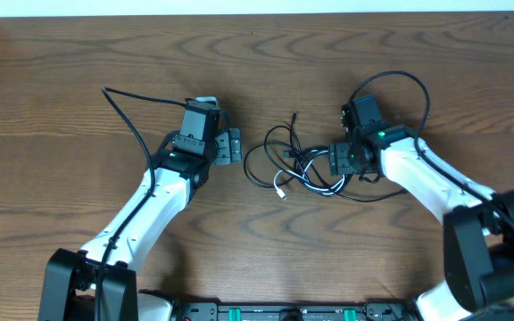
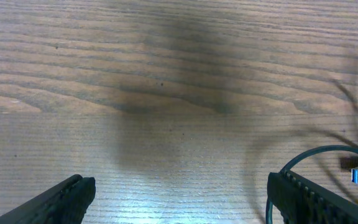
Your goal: Untangle cables
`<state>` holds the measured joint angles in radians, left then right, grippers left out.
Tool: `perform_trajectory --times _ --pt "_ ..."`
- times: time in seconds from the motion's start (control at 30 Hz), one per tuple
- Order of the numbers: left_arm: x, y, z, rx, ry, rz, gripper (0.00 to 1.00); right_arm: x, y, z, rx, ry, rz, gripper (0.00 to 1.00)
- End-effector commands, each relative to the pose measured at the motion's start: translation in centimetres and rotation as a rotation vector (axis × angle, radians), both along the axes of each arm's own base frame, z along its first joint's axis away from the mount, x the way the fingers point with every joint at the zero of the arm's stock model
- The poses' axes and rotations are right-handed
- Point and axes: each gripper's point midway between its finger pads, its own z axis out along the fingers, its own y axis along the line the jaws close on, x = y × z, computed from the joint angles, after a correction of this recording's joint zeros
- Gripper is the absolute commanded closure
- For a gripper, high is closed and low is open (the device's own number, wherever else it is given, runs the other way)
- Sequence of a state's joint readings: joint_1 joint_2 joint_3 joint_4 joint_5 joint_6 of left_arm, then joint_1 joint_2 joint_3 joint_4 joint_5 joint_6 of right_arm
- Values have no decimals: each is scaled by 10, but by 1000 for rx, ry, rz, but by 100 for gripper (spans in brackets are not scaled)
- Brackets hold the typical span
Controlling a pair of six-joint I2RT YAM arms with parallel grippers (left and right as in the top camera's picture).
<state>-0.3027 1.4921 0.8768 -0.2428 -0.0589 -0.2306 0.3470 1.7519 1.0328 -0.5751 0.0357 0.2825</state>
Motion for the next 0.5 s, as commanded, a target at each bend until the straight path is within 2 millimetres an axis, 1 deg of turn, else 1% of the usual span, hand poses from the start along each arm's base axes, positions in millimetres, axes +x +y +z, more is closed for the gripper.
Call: perform_trajectory --times 0.0,0.07,0.13,0.17,0.2,0.33,0.37,0.43,0.47 --pt "4 3 10 8 -26 5 4 -4 -4 -24 -39 50 34 38" --pt "4 3 10 8 -26 5 4 -5 -4 -32 -48 62 52 48" --pt "4 3 10 8 -26 5 4 -2 -2 -37 -51 56 75 63" --pt "4 3 10 8 -26 5 4 1 -1 -36 -53 44 97 73" --pt "4 3 10 8 -26 5 4 2 -1 -36 -58 39 120 78" --pt "4 3 10 8 -26 5 4 3 1 -36 -88 25 268 84" --pt "4 3 10 8 -26 5 4 6 9 -34 -70 3 354 89" --pt "4 3 10 8 -26 6 4 14 19 -31 -42 -45 442 96" --pt "4 3 10 8 -26 5 4 24 23 -28 -49 -92 484 99"
